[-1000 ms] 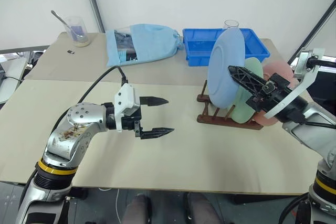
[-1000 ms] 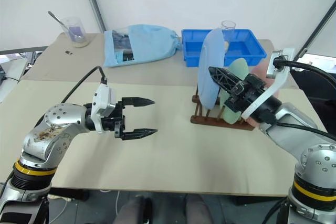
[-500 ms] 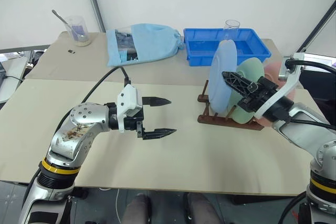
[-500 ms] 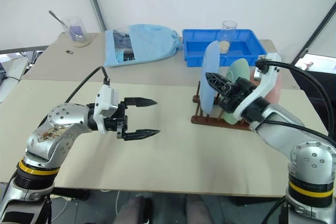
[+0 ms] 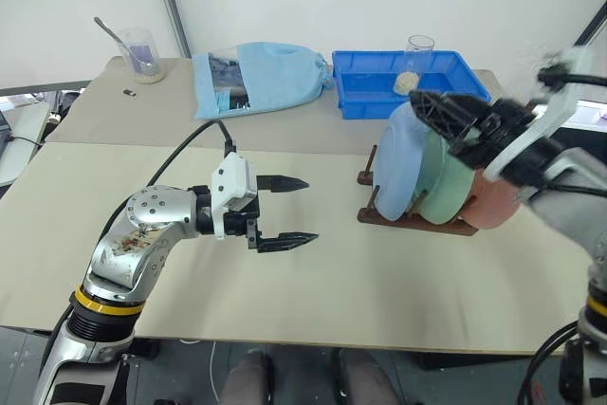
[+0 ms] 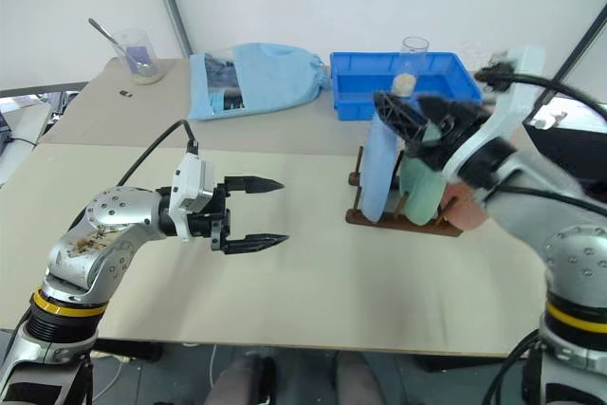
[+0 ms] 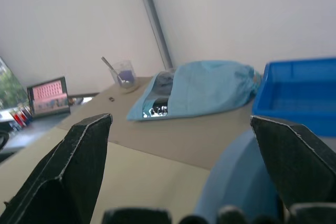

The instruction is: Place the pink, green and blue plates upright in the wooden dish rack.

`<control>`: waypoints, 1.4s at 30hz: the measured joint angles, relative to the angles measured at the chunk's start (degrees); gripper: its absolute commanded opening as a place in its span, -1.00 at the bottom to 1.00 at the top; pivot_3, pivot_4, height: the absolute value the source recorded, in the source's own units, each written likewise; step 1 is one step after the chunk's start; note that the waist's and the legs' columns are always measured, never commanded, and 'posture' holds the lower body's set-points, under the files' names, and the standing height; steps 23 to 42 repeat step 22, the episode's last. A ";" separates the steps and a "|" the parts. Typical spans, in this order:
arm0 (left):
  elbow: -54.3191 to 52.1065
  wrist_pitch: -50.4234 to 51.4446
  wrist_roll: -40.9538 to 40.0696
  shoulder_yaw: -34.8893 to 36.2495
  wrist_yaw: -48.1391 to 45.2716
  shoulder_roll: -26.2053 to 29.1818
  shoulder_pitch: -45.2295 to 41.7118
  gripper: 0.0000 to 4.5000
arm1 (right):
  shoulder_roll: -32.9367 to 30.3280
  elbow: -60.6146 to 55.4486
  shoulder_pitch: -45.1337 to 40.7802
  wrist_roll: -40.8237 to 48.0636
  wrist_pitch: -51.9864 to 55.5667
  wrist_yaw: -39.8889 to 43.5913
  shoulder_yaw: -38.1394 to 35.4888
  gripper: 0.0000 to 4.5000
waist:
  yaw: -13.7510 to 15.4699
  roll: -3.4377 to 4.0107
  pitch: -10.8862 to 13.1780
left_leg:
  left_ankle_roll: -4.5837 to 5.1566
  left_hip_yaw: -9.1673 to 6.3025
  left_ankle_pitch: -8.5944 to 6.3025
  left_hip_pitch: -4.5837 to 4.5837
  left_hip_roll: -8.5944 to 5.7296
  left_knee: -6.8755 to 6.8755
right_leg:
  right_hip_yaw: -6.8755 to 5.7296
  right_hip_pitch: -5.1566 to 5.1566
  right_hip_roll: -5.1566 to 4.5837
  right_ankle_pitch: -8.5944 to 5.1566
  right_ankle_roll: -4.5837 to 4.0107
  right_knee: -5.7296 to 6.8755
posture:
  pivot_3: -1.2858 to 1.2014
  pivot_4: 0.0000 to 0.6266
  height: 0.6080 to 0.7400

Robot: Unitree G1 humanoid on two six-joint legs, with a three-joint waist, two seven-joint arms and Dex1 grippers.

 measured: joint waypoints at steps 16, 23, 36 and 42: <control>-3.41 -0.76 8.64 7.55 2.38 15.35 15.67 1.00 | -14.22 -6.95 52.50 -36.01 -2.57 63.68 -37.10 0.99 | 0.70 -0.04 -0.01 | 0.02 0.18 -0.06 0.08 0.20 -0.11 | -0.11 0.16 -0.25 -0.01 0.11 -0.52 | 0.03 -0.52 0.34; -5.26 1.17 7.78 8.65 3.30 15.30 17.49 1.00 | -10.83 -3.72 56.74 -47.70 -14.78 70.46 -36.56 0.99 | 0.36 -0.08 0.01 | -0.38 0.40 -0.22 0.18 0.28 -0.09 | -0.09 0.16 -0.29 -0.01 0.09 -0.57 | 0.03 -0.52 0.34; -5.26 1.17 7.78 8.65 3.30 15.30 17.49 1.00 | -10.83 -3.72 56.74 -47.70 -14.78 70.46 -36.56 0.99 | 0.36 -0.08 0.01 | -0.38 0.40 -0.22 0.18 0.28 -0.09 | -0.09 0.16 -0.29 -0.01 0.09 -0.57 | 0.03 -0.52 0.34; -5.26 1.17 7.78 8.65 3.30 15.30 17.49 1.00 | -10.83 -3.72 56.74 -47.70 -14.78 70.46 -36.56 0.99 | 0.36 -0.08 0.01 | -0.38 0.40 -0.22 0.18 0.28 -0.09 | -0.09 0.16 -0.29 -0.01 0.09 -0.57 | 0.03 -0.52 0.34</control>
